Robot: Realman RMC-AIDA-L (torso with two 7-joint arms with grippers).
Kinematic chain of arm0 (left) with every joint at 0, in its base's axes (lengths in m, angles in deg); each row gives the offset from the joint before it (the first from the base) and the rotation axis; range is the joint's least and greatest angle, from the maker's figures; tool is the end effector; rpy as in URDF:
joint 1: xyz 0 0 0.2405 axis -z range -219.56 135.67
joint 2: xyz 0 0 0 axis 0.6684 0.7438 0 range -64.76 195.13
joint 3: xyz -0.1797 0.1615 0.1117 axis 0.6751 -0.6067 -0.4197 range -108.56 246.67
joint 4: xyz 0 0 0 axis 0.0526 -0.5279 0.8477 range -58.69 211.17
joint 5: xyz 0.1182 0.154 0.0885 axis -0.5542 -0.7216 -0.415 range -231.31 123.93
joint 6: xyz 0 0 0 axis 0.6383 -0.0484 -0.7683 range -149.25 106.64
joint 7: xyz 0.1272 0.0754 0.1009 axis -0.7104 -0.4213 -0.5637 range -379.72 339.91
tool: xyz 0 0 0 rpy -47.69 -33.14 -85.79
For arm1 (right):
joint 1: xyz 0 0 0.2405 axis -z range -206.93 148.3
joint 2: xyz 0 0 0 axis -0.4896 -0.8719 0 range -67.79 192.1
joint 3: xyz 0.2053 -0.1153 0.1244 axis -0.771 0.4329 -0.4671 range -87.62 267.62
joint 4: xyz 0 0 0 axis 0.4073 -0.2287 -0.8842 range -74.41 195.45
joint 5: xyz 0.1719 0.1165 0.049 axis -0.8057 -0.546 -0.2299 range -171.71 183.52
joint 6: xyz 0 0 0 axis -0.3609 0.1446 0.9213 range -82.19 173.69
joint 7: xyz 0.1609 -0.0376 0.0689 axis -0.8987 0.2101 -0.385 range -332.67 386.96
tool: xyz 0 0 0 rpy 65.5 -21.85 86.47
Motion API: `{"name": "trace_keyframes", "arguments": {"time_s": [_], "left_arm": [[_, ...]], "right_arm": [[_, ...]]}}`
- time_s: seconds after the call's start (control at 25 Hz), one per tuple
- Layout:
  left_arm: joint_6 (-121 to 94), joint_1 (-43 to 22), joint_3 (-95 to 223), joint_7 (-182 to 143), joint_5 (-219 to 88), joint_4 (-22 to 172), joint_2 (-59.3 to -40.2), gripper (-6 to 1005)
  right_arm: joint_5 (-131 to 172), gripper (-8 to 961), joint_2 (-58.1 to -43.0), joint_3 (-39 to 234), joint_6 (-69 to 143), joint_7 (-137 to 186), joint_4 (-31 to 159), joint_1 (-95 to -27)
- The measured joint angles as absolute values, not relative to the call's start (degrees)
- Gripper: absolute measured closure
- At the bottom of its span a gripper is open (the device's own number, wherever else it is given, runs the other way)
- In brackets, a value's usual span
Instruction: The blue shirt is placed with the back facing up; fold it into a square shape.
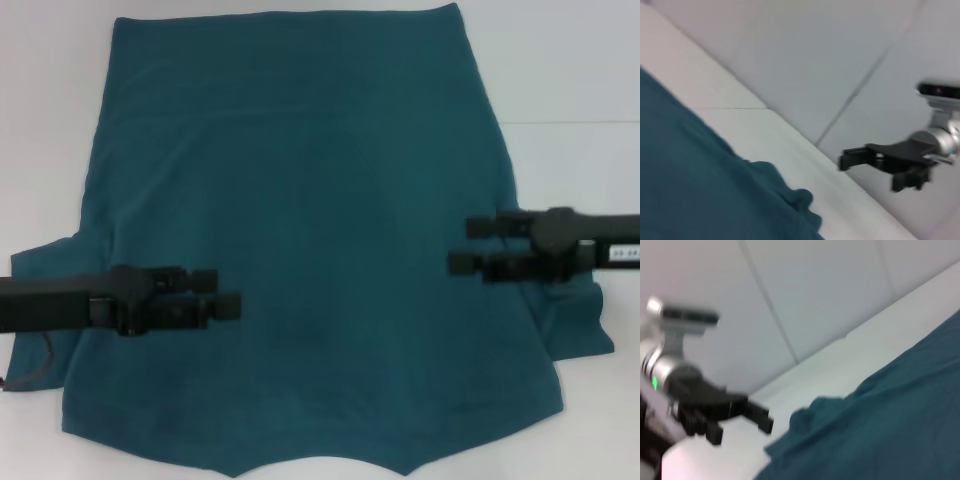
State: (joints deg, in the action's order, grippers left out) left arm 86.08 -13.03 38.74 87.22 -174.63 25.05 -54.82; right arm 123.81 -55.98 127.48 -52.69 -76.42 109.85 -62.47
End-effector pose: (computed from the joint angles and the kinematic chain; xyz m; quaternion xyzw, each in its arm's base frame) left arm -0.2453 0.3201 0.0109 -0.8915 -0.3671 -0.2635 0.0310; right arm 0.2258 0.3597 0.0054 -0.9198 0.3053 0.2365 0.0694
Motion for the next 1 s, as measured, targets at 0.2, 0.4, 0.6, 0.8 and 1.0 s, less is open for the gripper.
{"name": "trace_keyframes", "arguments": {"time_s": [0.2,0.4,0.6,0.8,1.0], "left_arm": [[82.27,-13.14,38.91,100.29,-175.12,24.44,-54.27,172],[80.32,-13.06,39.47,109.13,-174.74,24.75,-53.27,171],[80.00,-13.05,44.23,112.63,-174.67,25.14,-52.66,171],[77.25,-13.29,51.75,116.05,-174.62,29.58,-50.51,173],[74.08,-14.07,55.70,116.51,-175.56,33.82,-49.58,178]], "right_arm": [[122.05,11,-55.07,127.20,-52.44,-86.65,109.98,-63.87],[122.92,11,-54.98,127.72,-50.08,-94.29,108.89,-66.54],[127.32,11,-54.25,129.57,-47.09,-99.43,108.40,-67.93],[128.52,11,-52.51,129.80,-43.73,-104.22,107.99,-69.28],[128.16,12,-51.54,129.20,-43.08,-106.54,107.18,-71.31]]}}
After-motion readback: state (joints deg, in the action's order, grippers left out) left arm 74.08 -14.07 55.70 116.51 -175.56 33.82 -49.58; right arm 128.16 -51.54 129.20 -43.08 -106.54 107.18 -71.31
